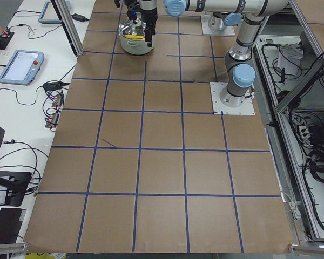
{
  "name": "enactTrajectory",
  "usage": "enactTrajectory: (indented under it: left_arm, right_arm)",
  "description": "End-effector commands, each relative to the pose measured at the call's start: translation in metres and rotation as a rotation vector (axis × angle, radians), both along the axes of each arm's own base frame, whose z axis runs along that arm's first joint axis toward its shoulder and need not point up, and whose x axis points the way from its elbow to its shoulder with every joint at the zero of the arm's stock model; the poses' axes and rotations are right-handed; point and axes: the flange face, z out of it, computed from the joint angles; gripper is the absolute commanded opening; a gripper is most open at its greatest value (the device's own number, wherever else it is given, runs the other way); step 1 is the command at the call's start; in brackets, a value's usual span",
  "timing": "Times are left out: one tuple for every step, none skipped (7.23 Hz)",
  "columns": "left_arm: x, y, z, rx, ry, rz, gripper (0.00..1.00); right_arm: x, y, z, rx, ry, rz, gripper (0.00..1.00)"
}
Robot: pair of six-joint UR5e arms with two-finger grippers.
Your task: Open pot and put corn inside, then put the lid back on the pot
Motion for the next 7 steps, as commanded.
enactTrajectory:
  left_arm:
    - [0.0,-0.001,-0.002,0.003,0.002,0.006,1.0]
    - [0.0,-0.001,-0.002,0.003,0.002,0.006,1.0]
    - [-0.001,-0.001,-0.002,0.003,0.002,0.004,1.0]
    - [-0.001,-0.001,-0.002,0.003,0.002,0.004,1.0]
    - [-0.001,-0.002,-0.003,0.003,0.001,0.009,1.0]
    - [0.0,-0.003,-0.003,0.003,0.001,0.01,1.0]
    - [0.0,-0.002,-0.003,0.005,0.001,0.012,1.0]
  right_arm:
    - [0.0,-0.001,-0.002,0.0,0.002,-0.004,0.43]
    - [0.001,-0.003,-0.002,-0.017,-0.003,-0.004,0.73]
    - [0.001,-0.006,0.0,-0.044,-0.006,-0.009,1.0]
    - [0.002,-0.006,-0.004,-0.039,-0.004,-0.016,1.0]
    - [0.002,-0.006,-0.002,-0.042,-0.003,-0.013,1.0]
    - [-0.004,-0.004,0.007,-0.049,-0.007,-0.019,1.0]
    - [-0.012,0.01,0.036,-0.066,-0.008,-0.024,0.99]
